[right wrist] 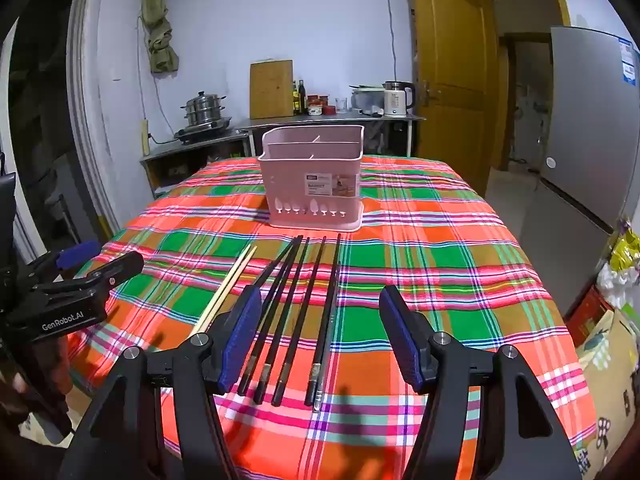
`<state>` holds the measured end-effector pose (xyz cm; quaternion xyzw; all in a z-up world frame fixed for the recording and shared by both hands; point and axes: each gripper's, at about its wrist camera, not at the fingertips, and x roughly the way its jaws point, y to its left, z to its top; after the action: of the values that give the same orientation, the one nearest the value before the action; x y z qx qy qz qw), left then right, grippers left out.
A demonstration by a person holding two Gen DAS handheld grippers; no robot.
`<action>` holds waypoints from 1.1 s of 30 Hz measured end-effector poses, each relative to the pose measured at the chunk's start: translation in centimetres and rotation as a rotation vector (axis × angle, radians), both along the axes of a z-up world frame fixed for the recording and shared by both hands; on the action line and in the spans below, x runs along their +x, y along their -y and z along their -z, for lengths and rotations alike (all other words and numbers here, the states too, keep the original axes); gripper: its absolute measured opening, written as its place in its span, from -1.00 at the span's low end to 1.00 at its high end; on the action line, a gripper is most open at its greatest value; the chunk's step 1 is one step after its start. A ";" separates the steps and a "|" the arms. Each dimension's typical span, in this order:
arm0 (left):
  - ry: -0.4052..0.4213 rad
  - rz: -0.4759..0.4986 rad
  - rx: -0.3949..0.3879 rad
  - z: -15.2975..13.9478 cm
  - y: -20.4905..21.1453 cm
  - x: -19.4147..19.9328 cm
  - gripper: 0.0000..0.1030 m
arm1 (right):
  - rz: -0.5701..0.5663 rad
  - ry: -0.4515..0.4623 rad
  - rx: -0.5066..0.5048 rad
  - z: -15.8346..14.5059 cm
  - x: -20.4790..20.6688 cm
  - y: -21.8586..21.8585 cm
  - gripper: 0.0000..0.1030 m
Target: Organize utensils
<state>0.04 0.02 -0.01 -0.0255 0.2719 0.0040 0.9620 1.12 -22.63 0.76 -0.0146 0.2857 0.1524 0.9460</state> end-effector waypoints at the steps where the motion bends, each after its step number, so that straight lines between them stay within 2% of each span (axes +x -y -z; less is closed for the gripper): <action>1: 0.004 0.000 0.000 0.0 0.0 0.0 0.78 | 0.001 0.001 -0.001 0.0 0.0 0.0 0.20; 33: 0.007 0.024 0.011 -0.4 0.4 -0.6 0.78 | 0.000 0.000 0.002 -0.1 -0.1 -0.3 0.20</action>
<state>-0.53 -0.41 0.37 -0.0172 0.2689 -0.0061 0.9630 1.02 -22.29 0.89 -0.0139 0.2855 0.1526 0.9460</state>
